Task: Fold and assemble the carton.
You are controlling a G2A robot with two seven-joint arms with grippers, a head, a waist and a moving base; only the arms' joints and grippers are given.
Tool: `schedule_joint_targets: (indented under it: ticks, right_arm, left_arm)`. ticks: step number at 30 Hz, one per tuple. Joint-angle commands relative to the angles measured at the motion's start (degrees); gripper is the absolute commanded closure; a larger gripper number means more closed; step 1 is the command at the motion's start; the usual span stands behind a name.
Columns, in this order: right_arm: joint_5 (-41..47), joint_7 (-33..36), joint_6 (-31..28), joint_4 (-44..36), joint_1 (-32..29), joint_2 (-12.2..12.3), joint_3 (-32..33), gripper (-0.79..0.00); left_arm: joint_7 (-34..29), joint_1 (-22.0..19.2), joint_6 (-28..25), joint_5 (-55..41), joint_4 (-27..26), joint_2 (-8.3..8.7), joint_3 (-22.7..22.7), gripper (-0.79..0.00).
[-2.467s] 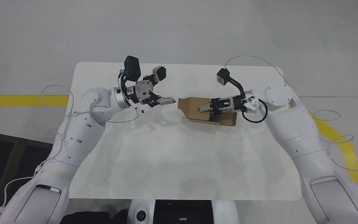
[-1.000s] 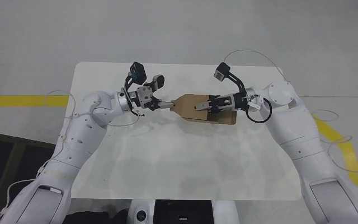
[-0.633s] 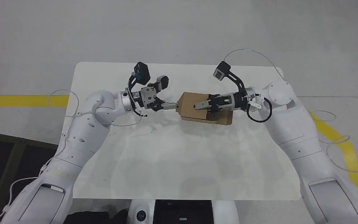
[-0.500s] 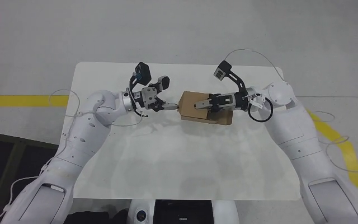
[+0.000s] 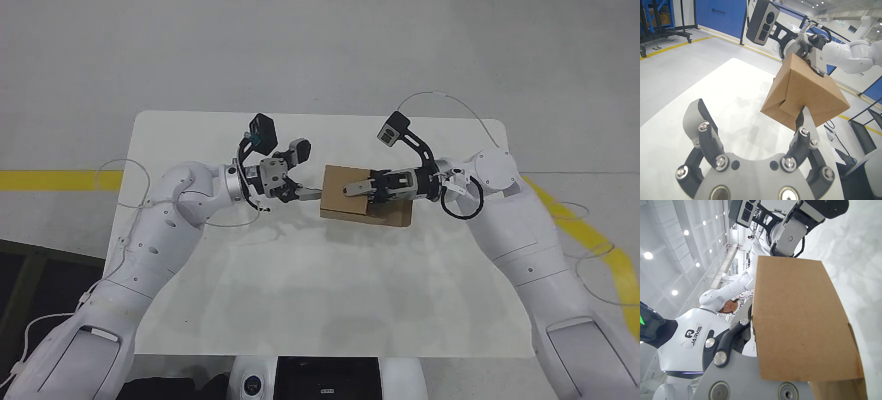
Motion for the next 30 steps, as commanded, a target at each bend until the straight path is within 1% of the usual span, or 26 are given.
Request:
schedule_joint_targets:
  ticks: [1, 20, 25, 30]
  right_arm:
    - [0.2, 0.1, 0.0, 0.1, 0.0, -0.1, -0.1, 0.000]
    - [0.4, 0.8, -0.6, 1.0, 0.2, -0.7, -0.4, 0.000]
    - [-1.5, 1.2, -0.3, 2.7, 0.3, -0.4, 0.1, 0.000]
    - [-4.7, 1.5, -0.1, 4.4, 0.3, -0.3, -0.4, 0.000]
  left_arm:
    - [0.1, 0.0, 0.0, -0.1, 0.0, -0.11, 0.1, -0.785]
    - [-0.3, -0.2, -0.4, -0.2, 0.4, -0.73, 0.3, -0.785]
    - [-0.3, 0.2, -0.2, 2.1, 1.5, -0.15, -1.8, -0.785]
    - [0.4, 1.1, -0.7, 5.2, 1.3, 0.71, -4.6, -0.785]
